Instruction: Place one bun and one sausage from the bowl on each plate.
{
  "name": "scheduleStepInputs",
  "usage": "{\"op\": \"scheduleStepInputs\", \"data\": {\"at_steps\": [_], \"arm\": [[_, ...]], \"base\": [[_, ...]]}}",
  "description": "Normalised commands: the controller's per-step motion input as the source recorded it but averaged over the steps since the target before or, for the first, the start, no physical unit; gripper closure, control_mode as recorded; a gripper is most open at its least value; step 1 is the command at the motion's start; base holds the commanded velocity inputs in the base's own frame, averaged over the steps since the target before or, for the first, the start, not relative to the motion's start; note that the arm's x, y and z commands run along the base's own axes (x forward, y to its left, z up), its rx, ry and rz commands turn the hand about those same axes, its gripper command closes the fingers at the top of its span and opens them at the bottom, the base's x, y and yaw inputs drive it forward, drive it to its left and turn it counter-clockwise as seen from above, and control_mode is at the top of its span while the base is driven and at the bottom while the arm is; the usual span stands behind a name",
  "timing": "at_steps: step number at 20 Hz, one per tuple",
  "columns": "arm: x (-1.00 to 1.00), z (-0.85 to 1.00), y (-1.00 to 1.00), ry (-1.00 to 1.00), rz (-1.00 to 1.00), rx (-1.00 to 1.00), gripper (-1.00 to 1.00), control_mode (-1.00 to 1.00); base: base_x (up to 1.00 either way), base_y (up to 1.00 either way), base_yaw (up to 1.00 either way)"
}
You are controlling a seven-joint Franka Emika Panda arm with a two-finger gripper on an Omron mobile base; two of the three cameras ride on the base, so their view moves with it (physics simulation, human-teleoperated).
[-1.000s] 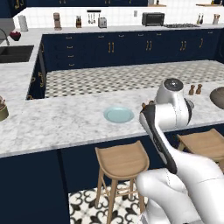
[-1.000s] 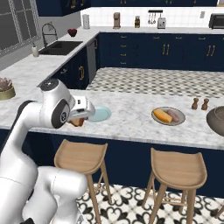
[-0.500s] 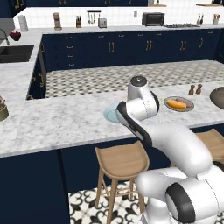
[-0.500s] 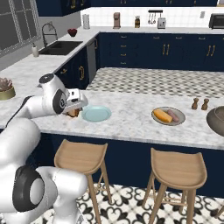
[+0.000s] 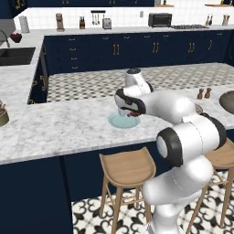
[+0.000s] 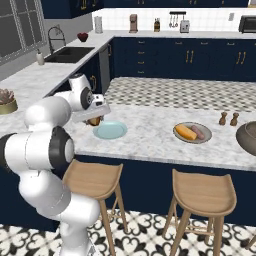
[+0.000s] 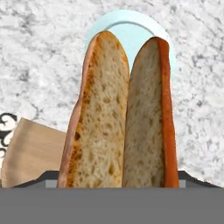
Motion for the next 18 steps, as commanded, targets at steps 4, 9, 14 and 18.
{"op": "scheduleStepInputs", "data": {"at_steps": [4, 9, 14, 18], "arm": [[0.95, -0.44, 0.00, 0.12, 0.02, 0.00, 1.00, -1.00], [0.71, -0.82, 0.05, 0.00, 0.01, 0.07, 1.00, -1.00], [0.49, -0.44, 0.14, 0.00, 0.02, 0.10, 1.00, -1.00], [0.41, -0.46, 0.12, 0.03, 0.00, 0.00, 1.00, -1.00]], "base": [[0.00, 0.00, 0.00], [0.00, 0.00, 0.00], [0.00, 0.00, 0.00], [0.00, 0.00, 0.00]]}}
